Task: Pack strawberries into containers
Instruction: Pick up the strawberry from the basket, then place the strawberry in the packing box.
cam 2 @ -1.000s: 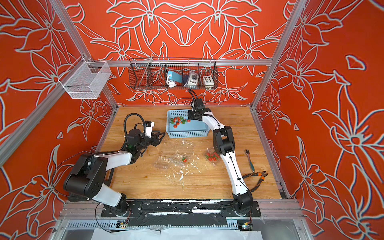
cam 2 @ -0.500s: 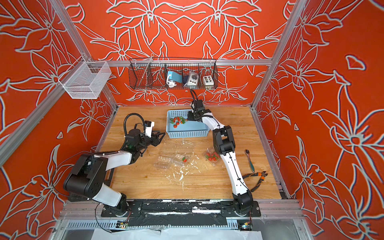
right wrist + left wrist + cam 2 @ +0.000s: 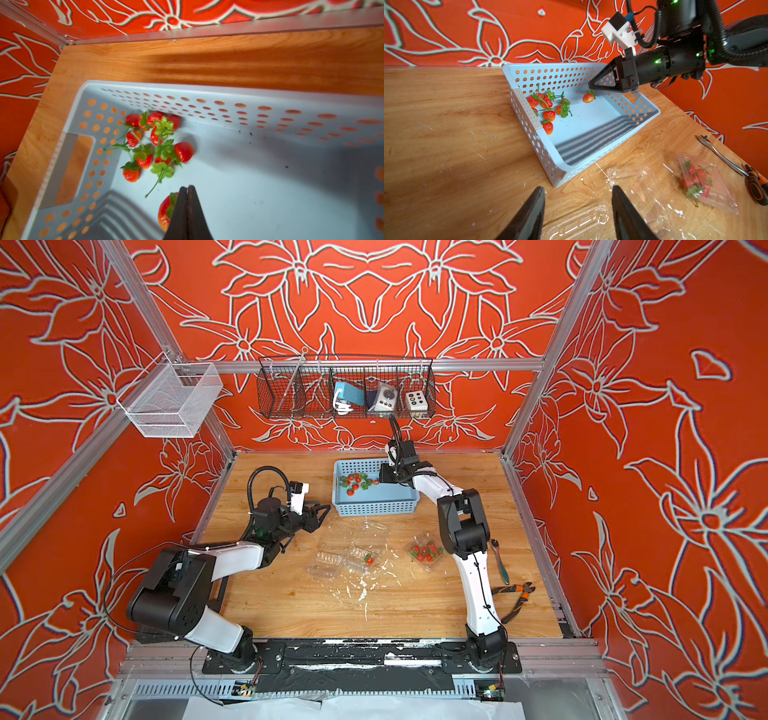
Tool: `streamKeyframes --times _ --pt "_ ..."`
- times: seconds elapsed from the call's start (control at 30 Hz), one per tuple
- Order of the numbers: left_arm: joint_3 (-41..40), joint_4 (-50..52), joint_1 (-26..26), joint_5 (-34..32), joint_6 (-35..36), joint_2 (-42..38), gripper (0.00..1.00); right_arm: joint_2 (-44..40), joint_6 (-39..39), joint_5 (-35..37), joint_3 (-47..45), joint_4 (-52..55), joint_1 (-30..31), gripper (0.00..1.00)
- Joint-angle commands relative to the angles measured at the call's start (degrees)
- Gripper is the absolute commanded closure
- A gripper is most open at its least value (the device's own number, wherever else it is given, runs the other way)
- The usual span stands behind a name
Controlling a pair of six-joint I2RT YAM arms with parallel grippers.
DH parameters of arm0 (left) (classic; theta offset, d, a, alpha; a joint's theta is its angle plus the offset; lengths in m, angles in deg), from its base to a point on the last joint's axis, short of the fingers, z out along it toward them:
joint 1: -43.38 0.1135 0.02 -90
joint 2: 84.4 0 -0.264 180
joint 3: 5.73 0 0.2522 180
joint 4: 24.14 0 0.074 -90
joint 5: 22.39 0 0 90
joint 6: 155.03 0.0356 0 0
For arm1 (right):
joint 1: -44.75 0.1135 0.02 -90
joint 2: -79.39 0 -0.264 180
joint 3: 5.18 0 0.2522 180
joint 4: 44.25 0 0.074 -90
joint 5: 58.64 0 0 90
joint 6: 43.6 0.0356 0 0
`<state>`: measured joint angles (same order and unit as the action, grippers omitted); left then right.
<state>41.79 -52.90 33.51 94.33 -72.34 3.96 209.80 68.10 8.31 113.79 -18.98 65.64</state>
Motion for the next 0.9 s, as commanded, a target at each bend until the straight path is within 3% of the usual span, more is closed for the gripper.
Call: streamKeyframes --times 0.0,0.27,0.53,0.7,0.87 --pt "0.35 -0.98 -0.41 0.44 0.54 -0.77 0.48 -5.45 -1.11 -1.5 -4.64 -4.24 -0.08 1.0" --pt "0.17 -1.24 -0.41 0.48 0.46 -0.93 0.49 -20.74 -4.03 -3.23 -21.13 -5.75 2.57 1.0" --pt "0.04 -1.48 -0.41 0.94 0.24 -0.99 0.48 -38.79 -7.9 -1.01 -41.83 -1.82 10.4 1.0" --pt "0.0 -1.58 -0.41 1.23 0.02 -0.94 0.48 -42.89 -8.34 0.05 -49.07 -0.04 14.97 1.0" --pt "-0.1 -1.43 -0.41 1.14 0.19 -1.23 0.48 -41.9 -9.29 1.98 -50.43 1.39 18.24 1.0"
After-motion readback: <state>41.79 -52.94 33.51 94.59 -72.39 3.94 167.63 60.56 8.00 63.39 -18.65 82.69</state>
